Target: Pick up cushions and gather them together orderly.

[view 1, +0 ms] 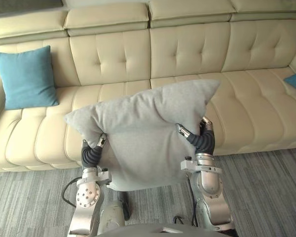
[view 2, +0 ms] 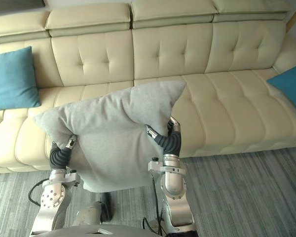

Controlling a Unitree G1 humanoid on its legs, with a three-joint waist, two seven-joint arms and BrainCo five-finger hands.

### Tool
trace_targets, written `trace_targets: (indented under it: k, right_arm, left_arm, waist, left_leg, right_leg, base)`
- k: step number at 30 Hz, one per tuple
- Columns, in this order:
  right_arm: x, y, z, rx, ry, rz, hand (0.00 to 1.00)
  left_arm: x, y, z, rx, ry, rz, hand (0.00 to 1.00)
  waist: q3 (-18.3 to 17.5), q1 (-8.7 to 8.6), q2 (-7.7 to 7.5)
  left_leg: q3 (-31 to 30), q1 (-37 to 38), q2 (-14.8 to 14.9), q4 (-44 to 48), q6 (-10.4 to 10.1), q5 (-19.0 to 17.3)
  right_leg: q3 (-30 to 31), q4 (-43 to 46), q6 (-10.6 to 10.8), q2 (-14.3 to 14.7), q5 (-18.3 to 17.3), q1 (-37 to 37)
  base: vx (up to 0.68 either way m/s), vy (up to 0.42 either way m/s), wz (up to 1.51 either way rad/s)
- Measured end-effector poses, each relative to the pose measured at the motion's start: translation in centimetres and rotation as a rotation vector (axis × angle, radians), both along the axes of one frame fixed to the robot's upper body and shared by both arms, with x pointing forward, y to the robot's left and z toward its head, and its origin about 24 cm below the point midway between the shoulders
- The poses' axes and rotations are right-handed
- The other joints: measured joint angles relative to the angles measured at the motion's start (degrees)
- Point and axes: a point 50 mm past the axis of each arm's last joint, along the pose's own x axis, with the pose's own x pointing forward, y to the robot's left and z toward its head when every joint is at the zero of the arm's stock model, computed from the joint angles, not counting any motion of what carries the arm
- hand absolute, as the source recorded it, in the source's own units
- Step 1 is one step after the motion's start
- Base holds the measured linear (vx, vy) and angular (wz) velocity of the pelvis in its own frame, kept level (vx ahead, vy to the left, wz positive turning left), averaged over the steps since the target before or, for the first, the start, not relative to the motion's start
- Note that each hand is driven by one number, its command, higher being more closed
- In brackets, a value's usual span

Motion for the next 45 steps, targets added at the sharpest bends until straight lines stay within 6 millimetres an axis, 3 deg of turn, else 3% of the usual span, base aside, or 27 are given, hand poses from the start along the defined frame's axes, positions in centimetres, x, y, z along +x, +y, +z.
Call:
trace_targets:
  k: [3, 5, 9, 10, 11, 12, 13, 15, 16, 17, 18, 19, 20, 23, 26, 28, 30, 31, 32, 33, 35, 40, 45]
  right_arm:
    - [0.4, 0.4, -0.9, -0.008, 0.039, 0.017, 1.00]
    - [0.5, 0.2, -0.9, -0.013, 0.040, 0.017, 1.00]
    - [0.8, -0.2, -3.1, -0.035, 0.135, 0.026, 1.00]
    - [0.9, 0.0, -3.8, -0.034, 0.165, 0.034, 1.00]
    - [0.9, 0.1, -4.5, -0.036, 0.196, 0.043, 1.00]
    - [0.8, 0.4, -4.9, -0.028, 0.212, 0.057, 1.00]
    - [1.0, 0.8, -4.7, -0.029, 0.204, 0.074, 1.00]
    - [1.1, 0.9, -4.5, -0.030, 0.195, 0.089, 1.00]
    - [1.1, 0.9, -4.5, -0.032, 0.195, 0.088, 1.00]
    - [1.0, 0.9, -4.5, -0.032, 0.195, 0.089, 1.00]
    - [0.9, 0.5, -4.5, -0.052, 0.191, 0.087, 1.00]
    - [1.1, 0.1, -3.8, -0.078, 0.164, 0.086, 1.00]
    - [1.1, -0.5, -3.2, -0.091, 0.138, 0.073, 1.00]
    - [0.7, -1.8, -2.9, -0.083, 0.128, 0.019, 1.00]
    - [-0.6, -1.8, -1.1, -0.069, 0.056, 0.017, 1.00]
    - [-0.9, -1.7, -0.4, -0.063, 0.024, 0.017, 1.00]
    - [-1.1, -1.9, 0.4, -0.064, -0.010, 0.011, 1.00]
    - [-1.1, -1.8, 0.7, -0.062, -0.022, 0.011, 1.00]
    - [-1.0, -1.9, 0.7, -0.063, -0.027, 0.011, 1.00]
    - [-1.0, -1.9, 0.7, -0.063, -0.025, 0.009, 1.00]
    - [-1.2, -1.9, 0.3, -0.052, -0.007, 0.004, 1.00]
    - [-0.9, -1.8, -0.3, -0.042, 0.015, 0.001, 1.00]
    - [-0.4, -1.5, -1.0, -0.035, 0.043, 0.002, 1.00]
  left_arm:
    - [-0.1, 0.7, 0.0, 0.022, 0.005, 0.014, 1.00]
    - [0.0, 0.7, 0.1, 0.028, -0.001, 0.006, 1.00]
    - [-0.1, 0.8, -1.2, 0.043, 0.062, -0.007, 1.00]
    - [-0.3, 1.2, -1.4, 0.056, 0.077, -0.003, 1.00]
    - [-0.5, 1.4, -1.6, 0.063, 0.089, -0.001, 1.00]
    - [-0.6, 1.6, -1.6, 0.065, 0.093, 0.009, 1.00]
    - [-0.6, 2.0, -1.5, 0.070, 0.084, 0.025, 1.00]
    - [-0.6, 2.3, -1.5, 0.073, 0.085, 0.034, 1.00]
    - [-0.6, 2.2, -1.5, 0.072, 0.084, 0.033, 1.00]
    - [-0.5, 2.3, -1.4, 0.080, 0.082, 0.031, 1.00]
    - [-0.3, 2.0, -1.9, 0.066, 0.094, 0.024, 1.00]
    - [0.0, 1.4, -1.9, 0.041, 0.090, 0.022, 1.00]
    - [0.6, 1.0, -1.5, 0.033, 0.066, 0.005, 1.00]
    - [1.7, -0.4, -0.6, 0.006, 0.017, -0.047, 1.00]
    - [1.6, -0.5, -0.6, -0.006, 0.014, -0.046, 1.00]
    - [1.3, -0.6, -0.7, -0.013, 0.017, -0.050, 1.00]
    - [0.9, -0.9, -0.1, -0.029, -0.008, -0.049, 1.00]
    - [0.9, -0.9, 0.1, -0.035, -0.019, -0.046, 1.00]
    - [0.9, -0.9, 0.2, -0.036, -0.025, -0.046, 1.00]
    - [0.9, -1.0, 0.3, -0.037, -0.025, -0.049, 1.00]
    - [0.9, -0.9, 0.1, -0.019, -0.019, -0.061, 1.00]
    - [0.8, -0.7, 0.1, -0.005, -0.015, -0.066, 1.00]
    - [1.8, -0.1, 0.4, 0.041, -0.028, -0.069, 1.00]
  waist:
    - [-0.84, 0.70, -1.75]
    - [-0.96, 0.85, -1.99]
    - [-0.93, 0.34, -3.62]
    - [-0.65, 0.43, -3.98]
    - [-0.54, -0.08, -3.66]
    - [-0.62, -0.69, -3.26]
    - [-0.79, -1.27, -3.52]
    - [-0.77, -1.87, -3.64]
    - [-0.79, -1.99, -3.66]
    - [-1.01, -2.51, -4.84]
    - [-1.12, -2.46, -3.68]
    - [-0.69, -1.70, -1.18]
    - [-0.34, -1.38, -0.49]
    - [0.55, -2.73, 0.95]
    - [0.97, -1.53, 1.69]
    - [1.06, -0.82, 1.54]
    - [0.90, -0.20, 1.80]
    - [0.90, -0.02, 1.79]
    - [0.79, 0.07, 1.95]
    - [0.45, -0.11, 2.40]
    - [-0.48, -0.66, 0.72]
    - [-0.65, -0.89, 0.54]
    - [0.47, -0.82, -1.30]
  left_leg:
    - [0.88, -0.45, -1.04, 3.77, 1.17, -2.97]
    - [1.51, -0.39, -2.01, 3.92, 1.39, -6.97]
    - [4.35, 4.85, -4.99, 2.09, 3.38, -10.80]
    - [4.14, 8.15, -5.73, 1.10, 4.06, -12.84]
    - [3.72, 11.08, -5.64, -0.28, 4.14, -13.45]
    - [3.43, 13.72, -5.11, -1.99, 3.94, -13.76]
    - [3.41, 15.73, -4.54, -3.49, 3.33, -13.45]
    - [3.39, 18.59, -3.59, -4.85, 1.96, -13.03]
    - [3.06, 20.00, -3.41, -5.31, 0.97, -13.18]
    - [1.50, 22.07, -4.65, -5.62, -1.26, -14.45]
    - [-0.34, 23.04, -3.90, -5.64, -1.96, -15.33]
    - [-1.84, 22.32, -2.80, -4.53, -2.17, -14.06]
    - [-3.64, 21.45, -2.83, -4.62, -2.28, -13.50]
    - [-5.72, 20.92, -0.80, -2.79, -3.00, -11.28]
    - [-4.49, 17.09, 1.70, 8.34, -1.57, -9.68]
    - [-3.34, 12.97, 3.41, 16.96, -0.99, -4.89]
    - [-2.83, 10.58, 3.85, 15.48, -0.74, -11.21]
    - [-2.88, 10.18, 3.47, 10.79, -0.76, -12.54]
    - [-3.10, 11.39, 2.71, 1.64, -0.83, -10.36]
    - [-3.30, 11.81, 2.27, -4.11, -2.34, -6.81]
    - [-1.69, 13.89, -0.17, -9.61, -2.60, -4.72]
    - [0.32, 18.34, -2.35, -13.48, -2.34, -4.43]
    - [2.69, 14.08, -3.00, -8.41, -0.98, -5.37]
  right_leg:
    - [1.37, -2.67, 0.47, -1.76, 2.32, 0.80]
    - [2.52, -0.75, 0.91, -2.89, 2.08, -0.87]
    - [2.89, 23.24, 5.62, -7.71, 1.12, -10.97]
    - [3.42, 34.50, 4.44, -8.76, 6.00, -15.43]
    - [3.24, 41.09, 1.69, -8.70, 5.13, -18.07]
    - [1.57, 43.16, -1.34, -7.37, -0.09, -20.68]
    - [-0.59, 39.55, -2.43, -5.08, -2.61, -23.63]
    - [-2.11, 26.14, -3.67, 0.19, -1.76, -25.70]
    - [-2.05, 18.87, -4.16, 3.03, 1.40, -25.94]
    - [-1.94, 6.50, -6.29, 6.06, 13.79, -24.05]
    - [-1.63, 5.77, -7.58, 7.09, 17.67, -22.18]
    - [-1.17, 3.94, -8.76, 8.39, 18.45, -21.22]
    - [-1.16, 2.56, -9.08, 8.27, 18.16, -20.72]
    - [-5.60, 3.49, -8.51, 8.30, 13.99, -16.88]
    - [-7.55, 4.67, -8.40, 8.30, 10.91, -14.27]
    - [-8.17, 3.50, -9.32, 7.33, 9.11, -11.89]
    - [-8.46, 2.93, -9.76, 7.21, 8.40, -11.46]
    - [-8.58, 2.67, -9.76, 7.20, 8.41, -11.48]
    - [-8.74, 2.73, -9.43, 7.28, 8.53, -11.70]
    - [-8.57, 2.83, -8.27, 7.76, 8.80, -12.08]
    - [-6.80, 0.37, -6.61, 6.41, 11.00, -12.18]
    - [-3.62, -6.19, -5.62, 6.26, 14.82, -8.24]
    - [2.01, -0.95, -4.32, 5.71, 16.90, -15.70]
  base:
    - [0.29, 0.193, -0.44]
    - [0.25, 0.190, -0.39]
    - [0.24, 0.157, -0.22]
    - [0.28, 0.092, -0.11]
    - [0.35, 0.063, -0.02]
    - [0.44, -0.017, 0.21]
    - [0.40, -0.066, 0.22]
    - [0.45, -0.126, 0.21]
    - [0.51, -0.164, 0.35]
    - [0.45, -0.157, 0.37]
    - [0.49, -0.124, 0.14]
    - [0.46, -0.105, -0.12]
    - [0.33, -0.047, -0.05]
    - [0.21, -0.045, 0.54]
    - [0.16, -0.033, 0.41]
    - [0.14, -0.025, 0.36]
    - [0.13, 0.014, 0.15]
    - [0.11, 0.032, -0.08]
    - [0.07, 0.068, -0.16]
    - [0.11, 0.109, -0.21]
    - [0.12, 0.130, -0.20]
    - [0.05, 0.107, -0.32]
    - [-0.11, 0.042, -0.52]
